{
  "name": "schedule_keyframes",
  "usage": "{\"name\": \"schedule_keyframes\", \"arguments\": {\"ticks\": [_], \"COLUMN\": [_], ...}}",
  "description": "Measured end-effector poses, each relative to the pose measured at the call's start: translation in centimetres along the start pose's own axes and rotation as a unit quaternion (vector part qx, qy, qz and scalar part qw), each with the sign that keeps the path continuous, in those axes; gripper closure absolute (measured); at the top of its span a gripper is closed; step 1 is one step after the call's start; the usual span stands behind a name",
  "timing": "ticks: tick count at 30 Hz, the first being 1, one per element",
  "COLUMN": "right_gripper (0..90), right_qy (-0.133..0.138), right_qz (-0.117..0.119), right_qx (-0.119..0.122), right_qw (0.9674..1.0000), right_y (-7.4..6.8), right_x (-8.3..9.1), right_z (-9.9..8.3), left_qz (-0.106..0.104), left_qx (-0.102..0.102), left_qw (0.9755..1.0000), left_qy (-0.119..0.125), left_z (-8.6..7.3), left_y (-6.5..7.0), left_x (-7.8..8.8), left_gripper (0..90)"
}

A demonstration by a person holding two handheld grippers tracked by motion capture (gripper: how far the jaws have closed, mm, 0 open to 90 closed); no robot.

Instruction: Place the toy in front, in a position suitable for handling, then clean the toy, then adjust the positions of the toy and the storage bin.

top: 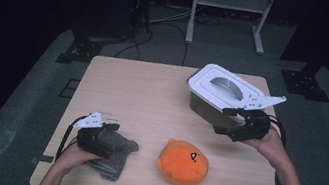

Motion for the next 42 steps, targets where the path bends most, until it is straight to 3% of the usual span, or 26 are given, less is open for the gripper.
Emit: {"name": "schedule_keyframes", "arguments": {"ticks": [16,26,42], "right_gripper": [21.0,21.5,21.8], "right_qy": [-0.011,-0.006,-0.013], "right_qz": [-0.007,-0.016,-0.037], "right_qx": [0.010,0.015,0.006], "right_qw": [0.9999,0.9997,0.9992], "right_y": [2.1,3.8,7.1], "right_x": [-0.1,-0.5,-0.8], "right_z": [2.5,4.4,5.1], "left_qz": [-0.008,-0.010,-0.015], "left_qx": [-0.016,-0.009,-0.009], "left_qw": [0.9998,0.9999,0.9998], "left_qy": [-0.002,0.000,-0.009], "left_z": [0.5,0.2,0.0], "left_y": [0.7,0.5,0.5], "left_x": [-0.3,-0.2,-0.6], "left_gripper": [9.0,8.7,8.1]}}
Point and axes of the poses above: each handheld gripper's, and its own axes: x roughly backward along the jaws, z roughly out of its top, y roughly to its right, the point moved 9 cm from there along -x, roughly forward along the jaws, and after that the axes turned 3 degrees about -z, right-handed, at the moved point
